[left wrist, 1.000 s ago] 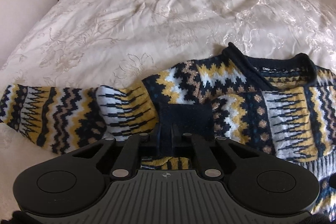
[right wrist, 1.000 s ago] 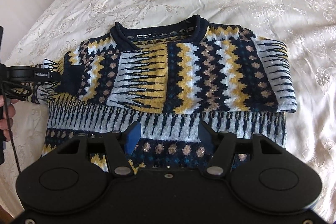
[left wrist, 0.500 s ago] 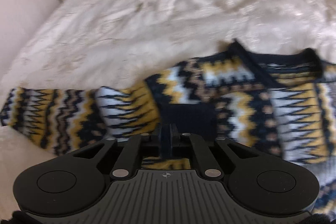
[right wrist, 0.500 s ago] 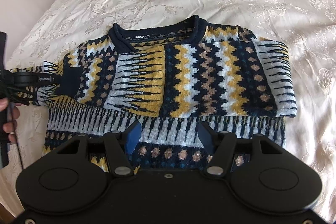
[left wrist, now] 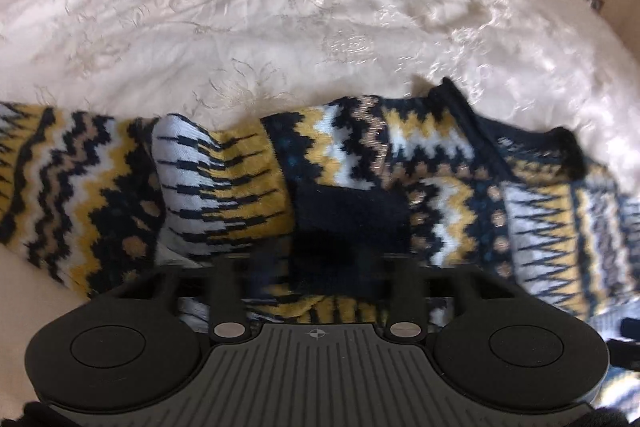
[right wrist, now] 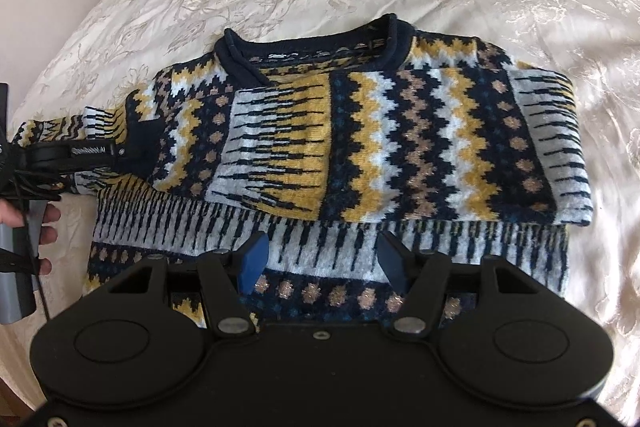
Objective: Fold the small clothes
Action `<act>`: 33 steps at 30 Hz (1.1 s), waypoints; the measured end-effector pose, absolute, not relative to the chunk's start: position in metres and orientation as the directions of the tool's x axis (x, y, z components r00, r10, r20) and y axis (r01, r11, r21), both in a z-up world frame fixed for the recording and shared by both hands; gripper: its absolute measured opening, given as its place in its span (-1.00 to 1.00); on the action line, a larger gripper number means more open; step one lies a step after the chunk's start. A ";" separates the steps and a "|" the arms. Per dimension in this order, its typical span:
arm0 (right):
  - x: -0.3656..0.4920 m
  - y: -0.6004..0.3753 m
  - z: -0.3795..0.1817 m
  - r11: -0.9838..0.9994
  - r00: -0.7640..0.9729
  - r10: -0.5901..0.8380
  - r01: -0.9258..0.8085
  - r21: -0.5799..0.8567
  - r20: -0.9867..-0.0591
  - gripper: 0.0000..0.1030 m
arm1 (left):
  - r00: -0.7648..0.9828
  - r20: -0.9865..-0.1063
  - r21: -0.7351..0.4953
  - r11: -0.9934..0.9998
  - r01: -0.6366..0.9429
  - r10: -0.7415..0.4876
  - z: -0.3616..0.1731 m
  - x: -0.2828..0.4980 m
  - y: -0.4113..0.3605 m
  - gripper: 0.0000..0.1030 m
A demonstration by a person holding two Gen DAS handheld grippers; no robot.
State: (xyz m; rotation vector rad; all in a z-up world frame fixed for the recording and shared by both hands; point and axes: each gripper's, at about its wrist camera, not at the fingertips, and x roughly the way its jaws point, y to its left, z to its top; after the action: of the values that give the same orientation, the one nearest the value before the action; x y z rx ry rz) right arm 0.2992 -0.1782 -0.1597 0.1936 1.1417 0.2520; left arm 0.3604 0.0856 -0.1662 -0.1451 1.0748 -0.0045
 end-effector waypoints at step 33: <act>0.300 -0.173 -0.151 0.958 0.412 0.283 -0.086 0.272 -0.866 0.26 | 0.501 -0.854 0.028 0.974 -0.226 0.141 -0.150 0.358 0.092 -0.99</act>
State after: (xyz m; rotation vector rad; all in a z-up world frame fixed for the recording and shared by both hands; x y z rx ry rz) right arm 0.2996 -0.1728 -0.1506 0.1963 1.1247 0.2341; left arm 0.3584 0.0918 -0.1503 -0.0910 1.0223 0.2220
